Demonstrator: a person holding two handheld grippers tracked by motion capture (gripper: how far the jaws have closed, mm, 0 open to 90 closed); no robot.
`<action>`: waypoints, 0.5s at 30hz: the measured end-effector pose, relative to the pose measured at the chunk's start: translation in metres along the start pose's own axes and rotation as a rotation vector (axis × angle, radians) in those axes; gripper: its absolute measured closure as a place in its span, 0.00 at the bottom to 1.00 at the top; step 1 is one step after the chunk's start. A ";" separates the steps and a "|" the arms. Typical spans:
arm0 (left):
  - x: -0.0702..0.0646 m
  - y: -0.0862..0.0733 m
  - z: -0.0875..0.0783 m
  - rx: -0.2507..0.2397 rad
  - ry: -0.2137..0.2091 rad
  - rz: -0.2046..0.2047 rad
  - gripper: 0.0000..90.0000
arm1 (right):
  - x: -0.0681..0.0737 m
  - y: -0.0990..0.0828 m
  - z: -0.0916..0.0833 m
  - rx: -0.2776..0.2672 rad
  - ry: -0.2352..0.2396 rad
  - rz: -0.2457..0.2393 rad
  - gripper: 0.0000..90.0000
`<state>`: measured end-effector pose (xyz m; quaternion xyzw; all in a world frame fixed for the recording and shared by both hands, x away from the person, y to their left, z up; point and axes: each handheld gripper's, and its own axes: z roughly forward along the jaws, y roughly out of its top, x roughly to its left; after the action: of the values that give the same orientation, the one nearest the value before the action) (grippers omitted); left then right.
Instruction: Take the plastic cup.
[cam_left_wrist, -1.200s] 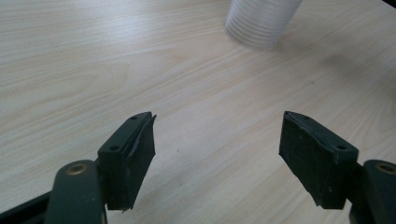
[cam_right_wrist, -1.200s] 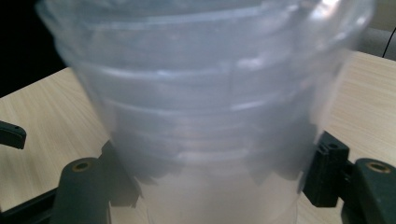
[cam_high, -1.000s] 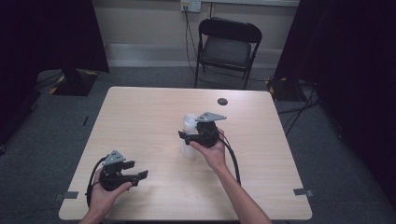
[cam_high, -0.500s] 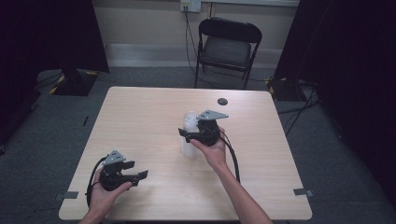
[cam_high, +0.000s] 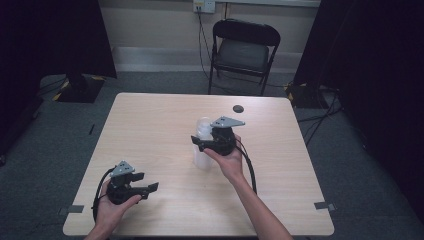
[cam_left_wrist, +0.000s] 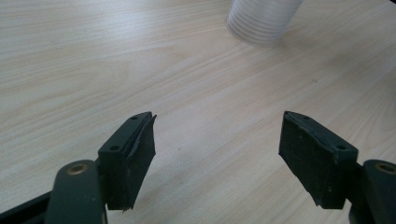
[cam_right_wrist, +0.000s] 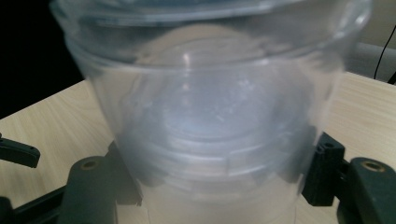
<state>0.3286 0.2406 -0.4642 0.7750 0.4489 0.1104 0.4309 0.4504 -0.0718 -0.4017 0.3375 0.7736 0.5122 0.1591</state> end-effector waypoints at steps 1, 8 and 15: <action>0.000 0.000 0.000 0.002 0.002 0.004 0.30 | 0.000 0.001 0.000 -0.003 0.000 0.000 0.35; 0.000 0.000 0.000 0.000 0.001 -0.001 0.30 | 0.001 0.008 -0.004 -0.019 -0.003 -0.002 0.35; 0.000 0.000 0.000 0.003 0.000 0.003 0.30 | 0.000 0.016 -0.007 -0.027 -0.002 0.004 0.36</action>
<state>0.3287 0.2404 -0.4642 0.7764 0.4478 0.1104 0.4295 0.4522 -0.0730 -0.3846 0.3375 0.7657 0.5226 0.1633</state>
